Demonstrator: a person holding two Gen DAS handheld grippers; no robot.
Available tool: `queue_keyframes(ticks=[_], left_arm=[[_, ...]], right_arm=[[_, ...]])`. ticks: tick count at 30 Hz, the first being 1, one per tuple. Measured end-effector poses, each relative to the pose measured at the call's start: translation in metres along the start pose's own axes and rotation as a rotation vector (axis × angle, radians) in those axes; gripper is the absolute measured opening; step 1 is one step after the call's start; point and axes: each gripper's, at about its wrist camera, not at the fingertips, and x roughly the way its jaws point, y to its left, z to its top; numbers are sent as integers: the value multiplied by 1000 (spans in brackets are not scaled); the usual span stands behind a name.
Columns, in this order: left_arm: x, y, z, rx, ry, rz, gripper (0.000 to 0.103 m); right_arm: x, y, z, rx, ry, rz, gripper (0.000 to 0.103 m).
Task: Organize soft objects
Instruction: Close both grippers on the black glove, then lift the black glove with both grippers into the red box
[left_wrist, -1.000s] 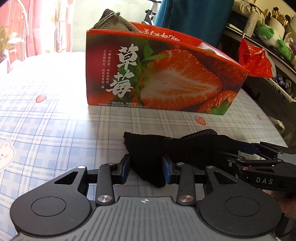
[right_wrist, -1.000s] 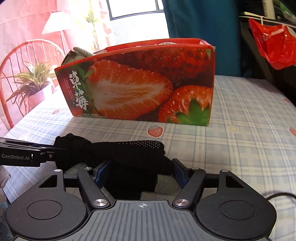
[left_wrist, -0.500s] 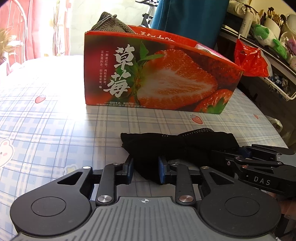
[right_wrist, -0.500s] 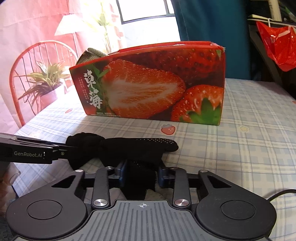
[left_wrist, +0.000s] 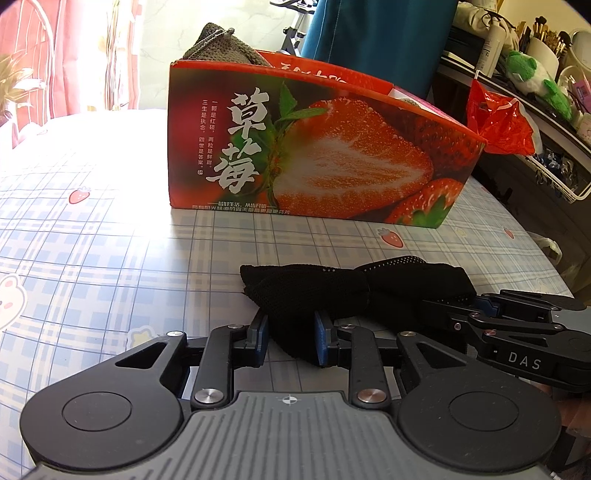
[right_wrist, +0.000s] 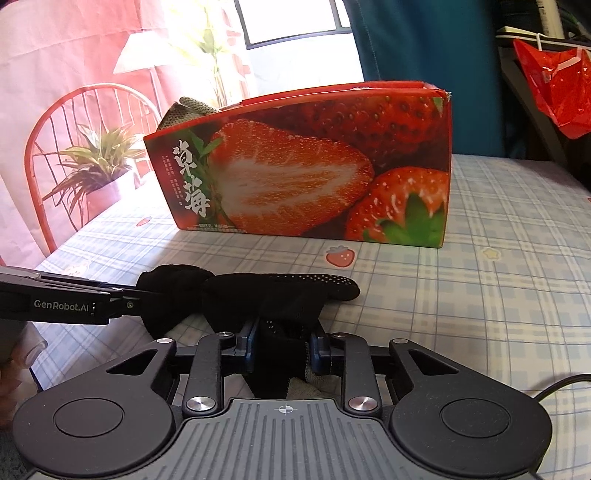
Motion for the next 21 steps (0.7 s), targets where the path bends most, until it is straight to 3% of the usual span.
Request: queue_keyframes(ticks=[6,10,15,21], left_arm=[[0,1,1,-1,3,-1,26],[-6,2,8,-2,-18,-10,19],[-29,2,32,7,-111,-22,18],[-62,-2,81,45,-244,-40,18]], right_arm=[[0,0,1,2,-2,1,23],[-6,1,7,-7,-27,13,21],[-22,5,33,-42,-96,40,21],[-42,6,87,-85,-198,74,21]])
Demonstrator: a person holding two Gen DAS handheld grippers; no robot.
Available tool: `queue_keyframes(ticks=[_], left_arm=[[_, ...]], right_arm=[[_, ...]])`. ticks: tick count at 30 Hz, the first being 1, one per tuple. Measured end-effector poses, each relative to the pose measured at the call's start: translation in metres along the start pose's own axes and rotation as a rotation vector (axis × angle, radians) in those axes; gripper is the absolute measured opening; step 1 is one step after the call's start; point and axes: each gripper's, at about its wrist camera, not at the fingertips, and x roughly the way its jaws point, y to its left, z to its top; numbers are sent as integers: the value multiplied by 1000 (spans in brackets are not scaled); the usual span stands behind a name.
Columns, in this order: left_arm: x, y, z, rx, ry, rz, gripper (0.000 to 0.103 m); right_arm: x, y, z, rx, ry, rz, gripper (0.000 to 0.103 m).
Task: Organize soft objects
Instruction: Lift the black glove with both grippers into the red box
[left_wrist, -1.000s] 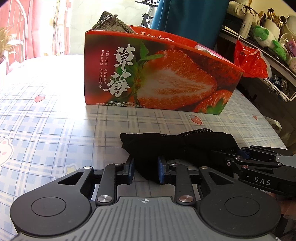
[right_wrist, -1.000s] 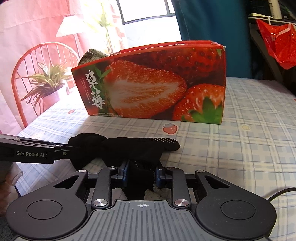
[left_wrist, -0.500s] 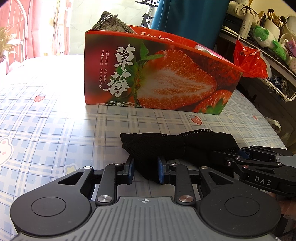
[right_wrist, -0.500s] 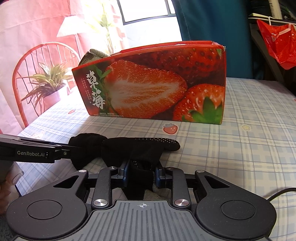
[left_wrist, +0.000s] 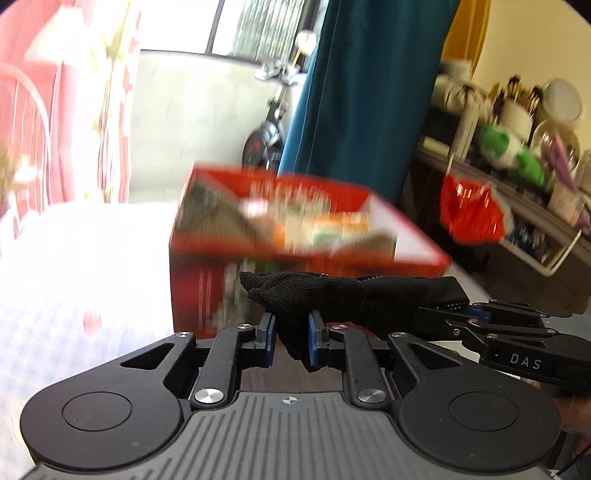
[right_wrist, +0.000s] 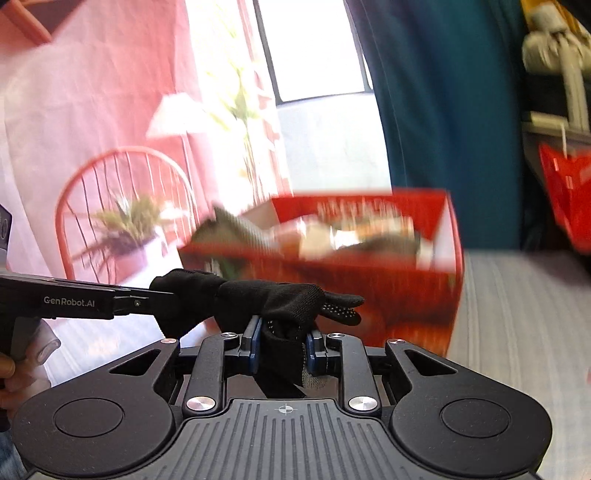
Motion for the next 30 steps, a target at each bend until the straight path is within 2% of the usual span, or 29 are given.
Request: queue_keyframes(ticks=[6,13,24,27,30], left_arm=[[7,-3,56,35,-58,-13,18],[63,2,95,52,19,9,18],[148,31,90,-54,255,-1,18],[156,41,87,-75,287,-1,18],[165,41,86,-48,309,7,19]], right_arm=[[9,-12,62,-31,-64,-6,21],[54,-32,105,-28,-39,-67,21],[136,-53,82,-28,148,-192,21],[147,-57,75,-17,200,-208,21],[157,-61,72,4,249,-203,21]])
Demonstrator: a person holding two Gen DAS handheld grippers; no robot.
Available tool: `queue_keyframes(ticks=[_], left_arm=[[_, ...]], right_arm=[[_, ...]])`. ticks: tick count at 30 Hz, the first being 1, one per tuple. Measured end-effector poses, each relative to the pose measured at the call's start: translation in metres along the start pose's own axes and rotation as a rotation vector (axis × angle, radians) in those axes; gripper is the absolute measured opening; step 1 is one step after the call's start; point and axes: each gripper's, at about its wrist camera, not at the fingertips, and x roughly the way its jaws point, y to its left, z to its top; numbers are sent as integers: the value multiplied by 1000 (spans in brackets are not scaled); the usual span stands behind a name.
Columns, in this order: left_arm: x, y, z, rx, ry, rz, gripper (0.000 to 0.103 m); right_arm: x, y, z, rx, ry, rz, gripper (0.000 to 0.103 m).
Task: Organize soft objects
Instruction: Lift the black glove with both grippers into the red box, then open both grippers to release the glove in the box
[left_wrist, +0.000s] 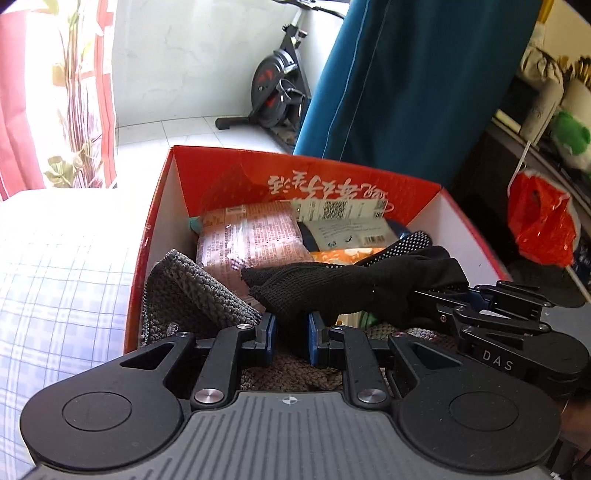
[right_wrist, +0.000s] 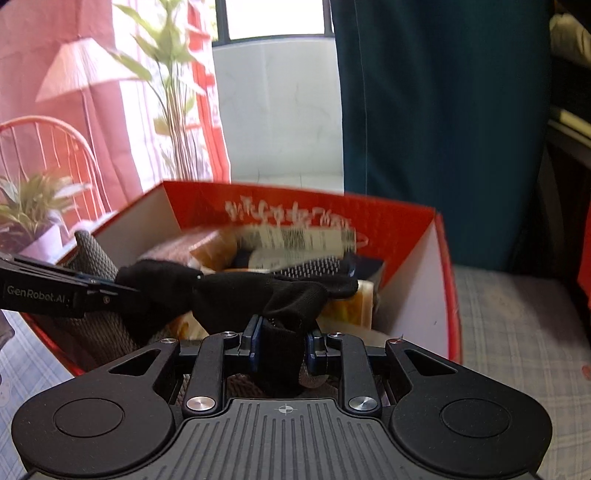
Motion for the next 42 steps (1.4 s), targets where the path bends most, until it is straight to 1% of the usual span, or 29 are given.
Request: queue_keyframes(ticks=[5,9,14,17,20,22,23,24,25,26,27,28,29,30,32,34,35,37,39,42], left_arm=[[10,-3,0,22,18,18,19],[8,-5,-2,33,21,29,19],[3,-10,-3,60,23,48,19],[0,-10,-4,57,20,50,21],[-7,-13,-5,62,9,62,22],[-15,-16,-5,70,-4,71,24],[-19,-18,-6,78,-13,73,29],[-24,-21,-6,86,-24,75,39],[-28,-22,-7,94,-36,77,46],[-33,-24,-7,100,-49,81,61],[-39,-26,-7,104,-65,88,72],[-44,-27,-7,107,-80,94,77],[-49,-28,-7,112,-95,102,86],[-54,-29,-7,115,-109,109,92],[-63,-28,-7,106,-131,124,97],[-72,-27,-6,91,-147,135,98],[-76,-26,-6,87,-154,140,100],[-84,-25,-7,79,-173,157,101],[-93,-25,-8,66,-194,178,103],[-109,-24,-10,30,-237,185,103]], right_arm=[[6,-5,4,29,56,11,21],[8,-10,4,72,97,25,21],[7,-11,4,83,120,24,21],[5,-9,4,75,127,16,22],[0,-8,2,80,123,7,27],[-5,-6,2,75,114,0,28],[-8,-5,3,72,113,-6,29],[-12,-5,4,71,112,-9,32],[-16,-4,5,71,107,-11,35],[-19,-3,6,68,99,-14,37],[-23,-3,6,67,92,-16,42],[-27,-2,6,65,86,-19,50],[-31,-1,6,62,79,-22,54],[-35,-1,6,58,72,-25,59],[-43,1,7,55,60,-29,64],[-49,2,8,58,47,-36,77],[-53,3,9,61,36,-38,80],[-62,5,11,63,13,-40,94],[-69,8,12,61,-15,-57,102],[-80,13,16,57,-36,-78,102]])
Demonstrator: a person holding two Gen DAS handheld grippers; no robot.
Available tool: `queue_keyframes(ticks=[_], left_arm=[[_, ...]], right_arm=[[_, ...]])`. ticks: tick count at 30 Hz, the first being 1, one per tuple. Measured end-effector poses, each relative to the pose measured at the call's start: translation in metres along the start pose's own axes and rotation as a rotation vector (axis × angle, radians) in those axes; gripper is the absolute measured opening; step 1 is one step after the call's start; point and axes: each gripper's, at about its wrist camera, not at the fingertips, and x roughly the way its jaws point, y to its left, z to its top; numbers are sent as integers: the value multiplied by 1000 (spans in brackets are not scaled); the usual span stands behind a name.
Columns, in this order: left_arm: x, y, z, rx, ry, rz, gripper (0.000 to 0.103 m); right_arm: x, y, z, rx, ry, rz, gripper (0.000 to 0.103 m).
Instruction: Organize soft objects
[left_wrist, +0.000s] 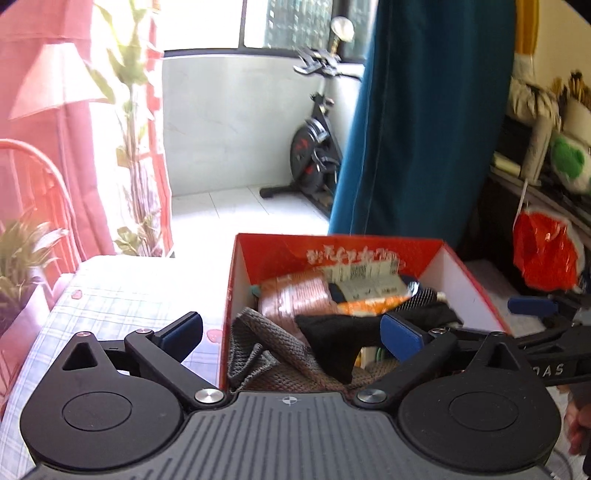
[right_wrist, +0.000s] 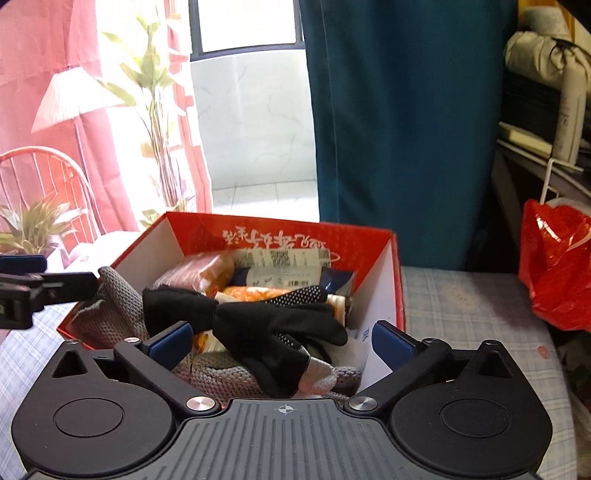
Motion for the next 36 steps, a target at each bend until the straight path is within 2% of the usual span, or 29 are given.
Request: queue_keyframes(ticks=[7,10,14,19,22,26,33,36], left_arm=[[-34,-2,8,3,-79,64,103],[-45,-2,15,-28,-69,107,103],[-69,-1,21,-50,-99,83,103],[-104,-10,23,-18,-174,134,103],[-124,-15,25,7,-191,149,103],[-145,-25,23,66,-224,174,103],[-176,-37,8,63,-277,250,103],[-180,-40,5,63,-279,232,103]], right_arm=[[-34,12,12,-23,-50,21,103],[-56,16,18,-28,-88,26,103],[-84,19,23,-27,-136,-1,103],[-121,22,30,-32,-191,-4,103],[-143,26,32,-42,-215,-2,103],[-173,30,28,-47,-250,-8,103],[-213,26,10,-41,-311,-22,103],[-219,23,4,-21,-316,-19,103]])
